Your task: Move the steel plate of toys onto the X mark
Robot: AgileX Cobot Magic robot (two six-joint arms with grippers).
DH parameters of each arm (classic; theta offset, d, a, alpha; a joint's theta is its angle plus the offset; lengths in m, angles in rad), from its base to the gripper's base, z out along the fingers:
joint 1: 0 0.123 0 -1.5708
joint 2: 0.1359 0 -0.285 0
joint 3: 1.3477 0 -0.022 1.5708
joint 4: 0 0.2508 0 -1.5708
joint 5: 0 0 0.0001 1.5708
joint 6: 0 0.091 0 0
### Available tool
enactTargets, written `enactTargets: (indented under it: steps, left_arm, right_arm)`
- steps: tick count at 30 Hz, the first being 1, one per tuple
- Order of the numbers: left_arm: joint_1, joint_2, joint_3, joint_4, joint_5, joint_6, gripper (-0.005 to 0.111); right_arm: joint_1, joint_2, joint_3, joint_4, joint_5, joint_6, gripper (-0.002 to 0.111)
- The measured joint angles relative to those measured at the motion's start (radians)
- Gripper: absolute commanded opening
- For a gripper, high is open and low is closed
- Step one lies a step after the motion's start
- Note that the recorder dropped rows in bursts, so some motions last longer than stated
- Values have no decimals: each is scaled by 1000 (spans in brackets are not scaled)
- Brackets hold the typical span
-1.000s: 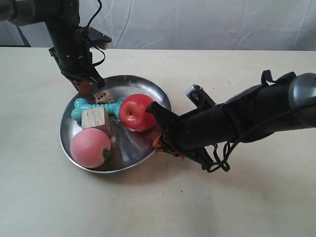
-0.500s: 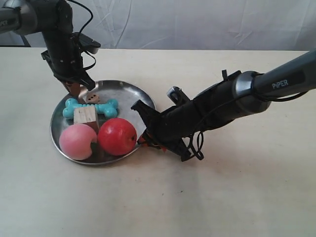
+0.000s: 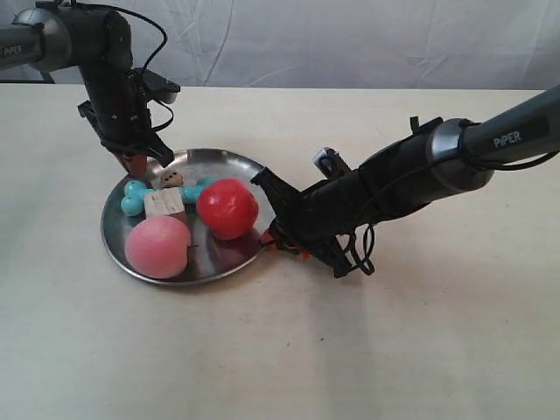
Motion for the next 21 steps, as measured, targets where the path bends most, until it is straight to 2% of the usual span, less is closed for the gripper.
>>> enactTargets:
  steps: [5,7,11,21]
  left_arm:
    - [0,1,0,-57,20,-12,29]
    - [-7,1,0,-102,38,-14,40]
    - [-15,1,0,-146,52,-34,51]
    - [-31,-1,0,-201,87,-69,52]
  right_arm:
    - [-6,0,-9,-3,6,13,45]
    - [-6,0,-15,4,11,14,54]
    - [-8,0,-26,16,31,16,57]
    - [-7,0,-30,-35,57,18,57]
